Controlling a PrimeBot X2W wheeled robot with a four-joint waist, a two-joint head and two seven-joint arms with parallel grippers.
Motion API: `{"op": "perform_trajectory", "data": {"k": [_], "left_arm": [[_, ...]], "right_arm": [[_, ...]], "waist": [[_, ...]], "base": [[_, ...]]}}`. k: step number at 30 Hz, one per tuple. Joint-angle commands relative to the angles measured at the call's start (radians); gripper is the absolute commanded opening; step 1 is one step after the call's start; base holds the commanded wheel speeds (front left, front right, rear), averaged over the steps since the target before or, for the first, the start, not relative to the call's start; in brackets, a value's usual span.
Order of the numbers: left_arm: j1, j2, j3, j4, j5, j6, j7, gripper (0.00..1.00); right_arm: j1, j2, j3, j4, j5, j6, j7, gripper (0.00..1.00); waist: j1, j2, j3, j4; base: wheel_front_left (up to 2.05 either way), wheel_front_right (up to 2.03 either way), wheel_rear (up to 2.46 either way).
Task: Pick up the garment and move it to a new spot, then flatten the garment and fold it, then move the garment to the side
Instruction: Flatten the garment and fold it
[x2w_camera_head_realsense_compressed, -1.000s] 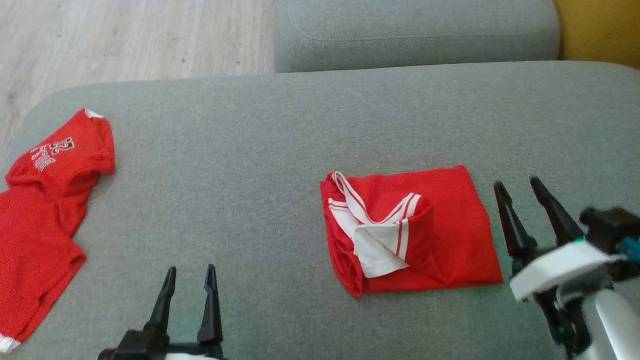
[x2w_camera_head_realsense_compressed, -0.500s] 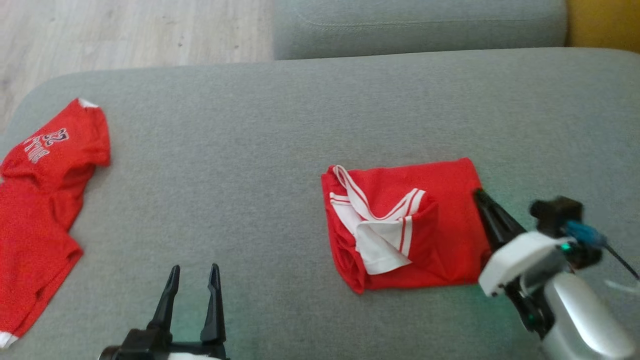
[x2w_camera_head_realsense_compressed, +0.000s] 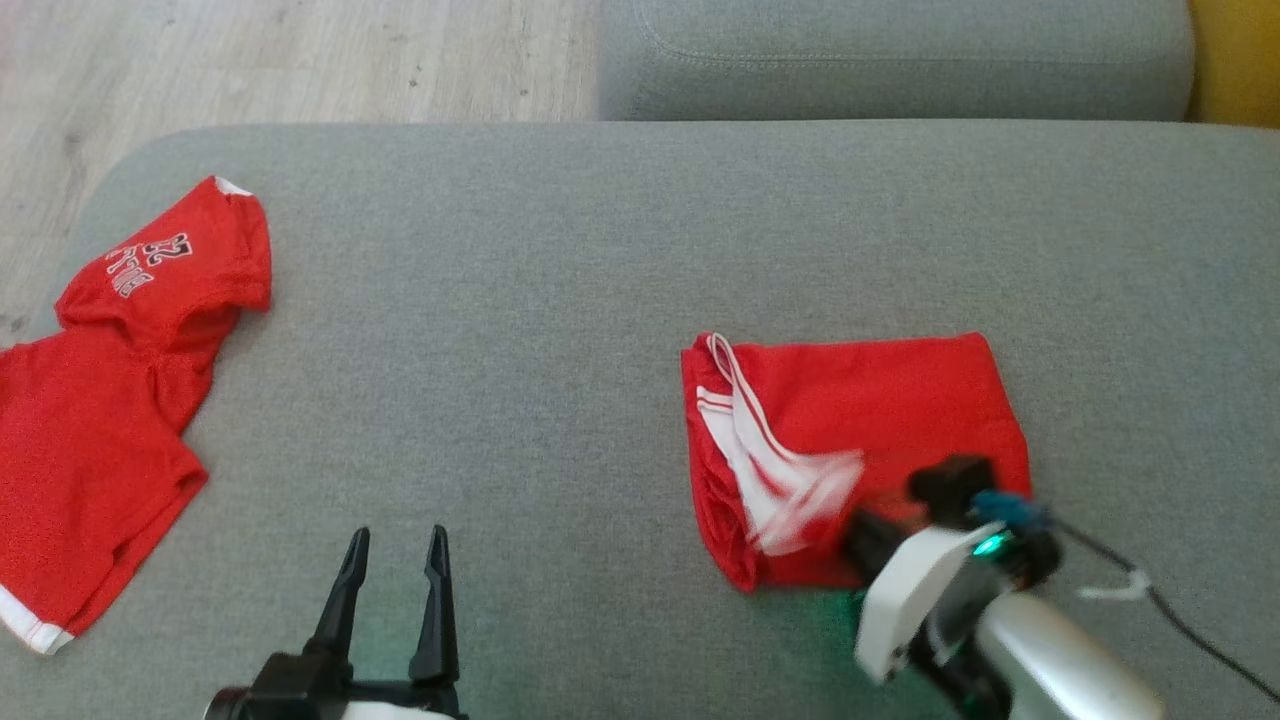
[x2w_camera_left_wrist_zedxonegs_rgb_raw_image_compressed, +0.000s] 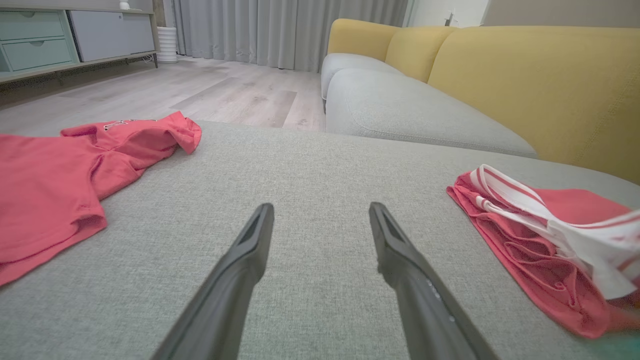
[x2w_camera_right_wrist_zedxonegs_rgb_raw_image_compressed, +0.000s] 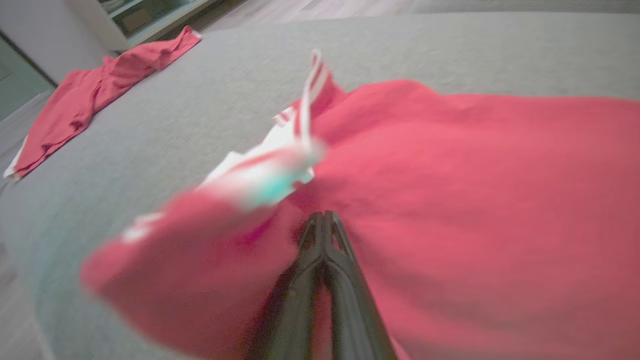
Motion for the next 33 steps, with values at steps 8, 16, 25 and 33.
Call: {"op": "perform_trajectory", "data": {"k": [8,16,25,33], "left_arm": [[-0.016,-0.003,0.034,-0.028,-0.001,0.007,-0.010,1.00],[-0.014,-0.003,0.041,-0.035,-0.008,0.011,-0.010,1.00],[0.021,-0.003,0.085,-0.039,0.005,-0.006,-0.010,1.00],[0.032,-0.003,0.101,-0.017,0.015,-0.031,-0.010,1.00]], "right_arm": [[-0.054,0.015,0.210,-0.079,0.093,0.007,0.019,0.00],[-0.084,0.010,0.192,-0.052,0.095,0.007,-0.067,0.00],[0.039,-0.083,-0.147,-0.071,-0.052,0.007,-0.218,1.00],[0.193,-0.085,-0.399,-0.142,-0.184,0.007,-0.244,1.00]], "waist": [[0.0000,0.0000,-0.018,-0.004],[0.0000,0.0000,-0.043,-0.018],[0.0000,0.0000,-0.103,-0.065],[0.0000,0.0000,-0.124,-0.078]], "base": [[0.00,0.00,0.00],[0.00,0.00,0.00],[0.00,0.00,0.00],[0.00,0.00,0.00]]}}
